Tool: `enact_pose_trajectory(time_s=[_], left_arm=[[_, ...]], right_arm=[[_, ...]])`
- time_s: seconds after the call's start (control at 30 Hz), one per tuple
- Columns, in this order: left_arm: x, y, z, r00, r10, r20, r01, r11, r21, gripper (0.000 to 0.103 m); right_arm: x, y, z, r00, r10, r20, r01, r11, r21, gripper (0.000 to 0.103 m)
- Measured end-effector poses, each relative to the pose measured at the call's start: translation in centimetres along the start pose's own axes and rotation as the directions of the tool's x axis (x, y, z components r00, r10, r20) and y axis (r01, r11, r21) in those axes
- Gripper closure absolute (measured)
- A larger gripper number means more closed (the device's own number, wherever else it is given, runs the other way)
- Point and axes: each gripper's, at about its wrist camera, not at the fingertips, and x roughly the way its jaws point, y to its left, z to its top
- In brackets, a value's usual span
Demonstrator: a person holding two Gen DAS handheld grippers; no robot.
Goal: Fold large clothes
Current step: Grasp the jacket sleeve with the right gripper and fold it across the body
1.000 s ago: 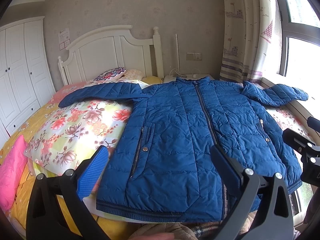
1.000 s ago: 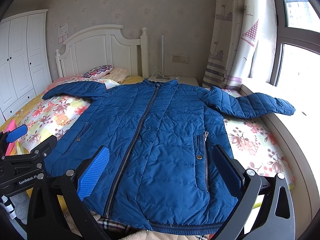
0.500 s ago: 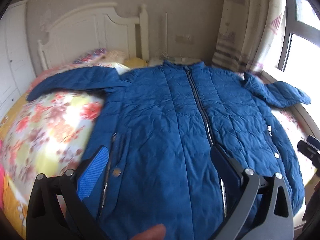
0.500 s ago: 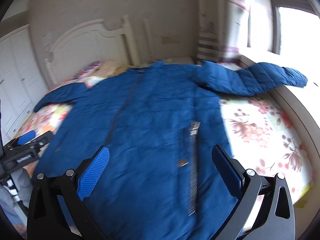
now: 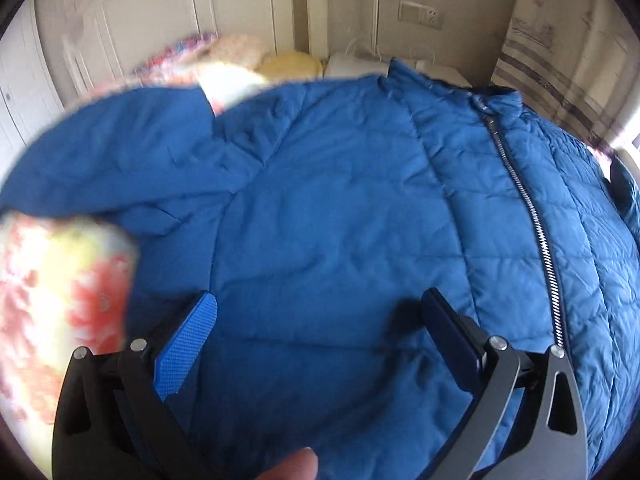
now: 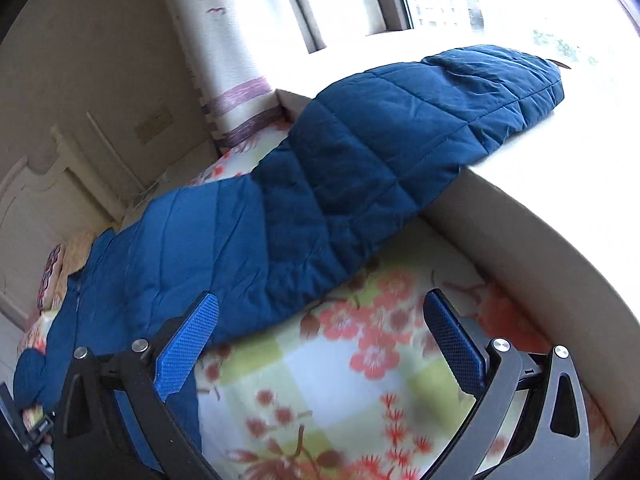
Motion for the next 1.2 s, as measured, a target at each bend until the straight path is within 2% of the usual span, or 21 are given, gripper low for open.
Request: enact_pose_trajectory(time_s=[0.1,0.17,0.23,0.27,0.3,0.37,0.43,0.47,0.5,0.57,0.63,0.7,0.8,0.83,0.9,0.93,1.0,1.07,1.1,1.13,1.2], left_arm=[[0.1,-0.3,-0.1,1.0,0.028,0.014,-0.028,0.999,0.027,0.002],[0.3,-0.3,0.0,1.0,0.023,0.014,-0.023,1.0,0.018,0.002],[0.4,-0.2,0.1,1.0,0.015,0.006,-0.015,1.0,0.004,0.002],[0.4,-0.3,0.1,1.0,0.016,0.004,-0.016,1.0,0.002,0.002],[0.5,-0.4,0.2,1.0,0.019,0.002,-0.019,1.0,0.001,0.002],[0.7,-0.4,0.5,1.0,0.018,-0.004,-0.018,1.0,-0.004,0.002],[0.5,-0.4,0.4,1.0,0.015,-0.006,-0.015,1.0,-0.003,0.002],[0.5,-0.3,0.3,1.0,0.014,-0.004,-0.014,1.0,-0.003,0.002],[0.4,-0.3,0.2,1.0,0.014,-0.002,-0.014,1.0,-0.002,0.002],[0.4,-0.3,0.3,1.0,0.008,0.0,-0.008,1.0,-0.001,0.002],[0.4,-0.2,0.3,1.0,0.004,0.002,-0.003,1.0,-0.002,0.002],[0.3,-0.2,0.2,1.0,0.0,0.004,0.0,1.0,-0.002,0.002],[0.2,-0.1,0.1,1.0,-0.009,0.008,0.009,1.0,-0.006,0.002],[0.2,0.0,0.1,1.0,-0.011,0.008,0.011,1.0,-0.007,0.002],[0.2,0.0,0.1,1.0,-0.012,0.009,0.012,1.0,-0.007,0.002],[0.1,0.0,0.1,1.0,-0.01,0.009,0.01,1.0,-0.006,0.002],[0.1,-0.1,0.1,1.0,-0.008,0.008,0.008,1.0,-0.005,0.002],[0.1,0.0,0.0,1.0,-0.008,0.009,0.008,1.0,-0.004,0.002],[0.1,0.0,0.1,1.0,-0.009,0.009,0.009,1.0,-0.005,0.002],[0.1,-0.1,0.1,1.0,-0.009,0.009,0.009,1.0,-0.005,0.002],[0.1,0.0,0.1,1.0,-0.009,0.009,0.009,1.0,-0.005,0.002]], right_arm=[[1.7,-0.2,1.6,0.999,-0.035,0.007,0.035,0.999,0.015,0.006],[2.2,-0.4,2.3,0.999,-0.05,0.017,0.05,0.999,0.021,0.013],[2.2,-0.3,2.6,0.998,-0.049,0.035,0.048,0.998,0.031,0.037],[2.0,-0.2,2.8,0.998,-0.034,0.058,0.031,0.999,0.039,0.045],[1.6,0.1,3.1,0.996,-0.028,0.089,0.025,0.999,0.039,0.058],[0.0,2.1,3.5,0.987,0.006,0.163,-0.003,1.0,-0.016,0.074],[-2.0,5.7,3.6,0.972,0.062,0.227,-0.038,0.993,-0.111,0.079],[-2.6,7.3,3.5,0.966,0.088,0.242,-0.053,0.988,-0.148,0.079],[-4.0,10.4,3.2,0.953,0.15,0.264,-0.089,0.97,-0.228,0.079],[-6.2,15.4,1.7,0.928,0.252,0.276,-0.141,0.92,-0.366,0.079],[-8.3,21.5,-1.4,0.9,0.36,0.247,-0.179,0.821,-0.543,0.079],[-9.0,26.0,-5.0,0.889,0.43,0.161,-0.228,0.717,-0.658,0.079],[-6.7,30.5,-10.2,0.906,0.421,-0.044,-0.312,0.595,-0.741,0.079],[-5.5,31.3,-11.6,0.913,0.394,-0.111,-0.335,0.565,-0.754,0.079],[-1.7,32.2,-15.7,0.92,0.278,-0.277,-0.386,0.508,-0.77,0.077],[0.1,31.9,-17.4,0.917,0.216,-0.336,-0.399,0.493,-0.773,0.075],[0.0,31.1,-18.4,0.921,0.236,-0.309,-0.387,0.478,-0.788,0.069],[-0.6,30.6,-18.1,0.903,0.236,-0.359,-0.429,0.463,-0.776,0.052],[-1.0,30.1,-17.7,0.893,0.237,-0.382,-0.449,0.461,-0.765,0.034],[-1.7,29.5,-17.2,0.895,0.233,-0.38,-0.446,0.469,-0.762,0.027],[-3.9,27.7,-16.8,0.901,0.238,-0.364,-0.435,0.49,-0.756,0.027]])
